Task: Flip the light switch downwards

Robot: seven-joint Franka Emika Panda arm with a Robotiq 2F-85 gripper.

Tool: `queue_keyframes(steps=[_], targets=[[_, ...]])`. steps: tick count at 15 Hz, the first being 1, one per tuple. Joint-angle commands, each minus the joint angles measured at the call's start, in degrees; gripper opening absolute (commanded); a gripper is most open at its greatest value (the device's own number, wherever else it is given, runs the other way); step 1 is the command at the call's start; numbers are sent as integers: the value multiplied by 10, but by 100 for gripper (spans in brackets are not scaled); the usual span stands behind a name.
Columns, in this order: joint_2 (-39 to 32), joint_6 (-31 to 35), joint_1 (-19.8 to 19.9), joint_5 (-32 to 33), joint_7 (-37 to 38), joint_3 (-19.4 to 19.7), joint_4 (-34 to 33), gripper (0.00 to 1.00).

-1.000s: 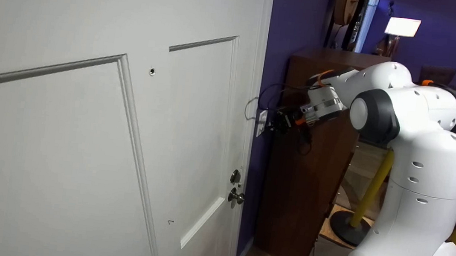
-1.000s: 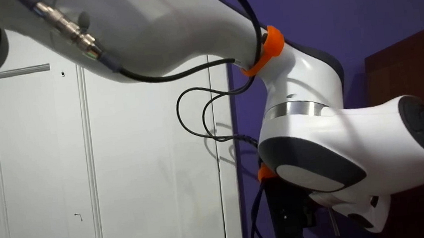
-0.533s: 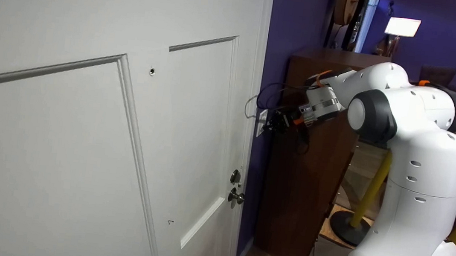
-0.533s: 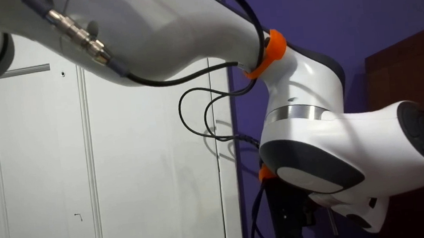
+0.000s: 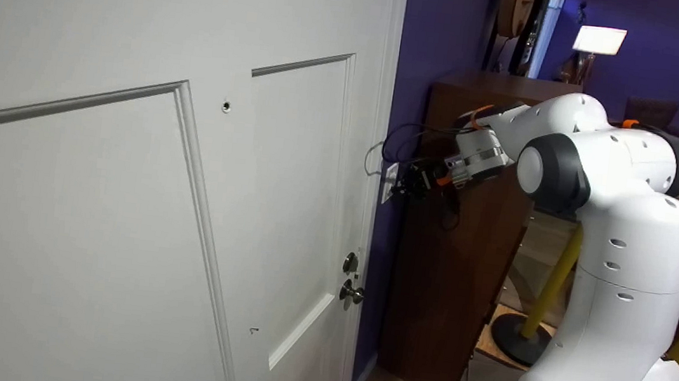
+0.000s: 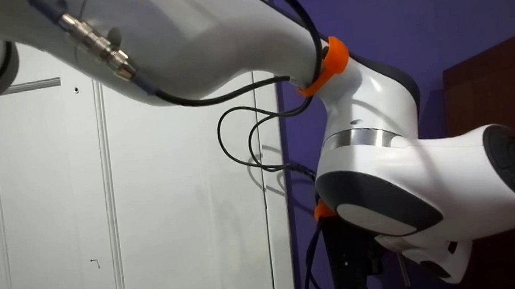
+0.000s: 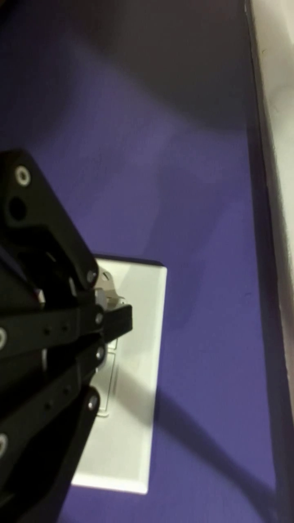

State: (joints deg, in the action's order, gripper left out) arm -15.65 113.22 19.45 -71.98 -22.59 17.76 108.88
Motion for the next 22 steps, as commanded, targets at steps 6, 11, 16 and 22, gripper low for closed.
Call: queue_keyframes(steps=[6, 11, 16, 22], targets=[[-11, -28, 3, -17, -2, -18, -12, 0], [-11, -55, 2, -9, -6, -20, -10, 0], [-6, -30, 0, 5, -10, -13, -11, 0], [23, 14, -2, 31, -8, -4, -2, 0]])
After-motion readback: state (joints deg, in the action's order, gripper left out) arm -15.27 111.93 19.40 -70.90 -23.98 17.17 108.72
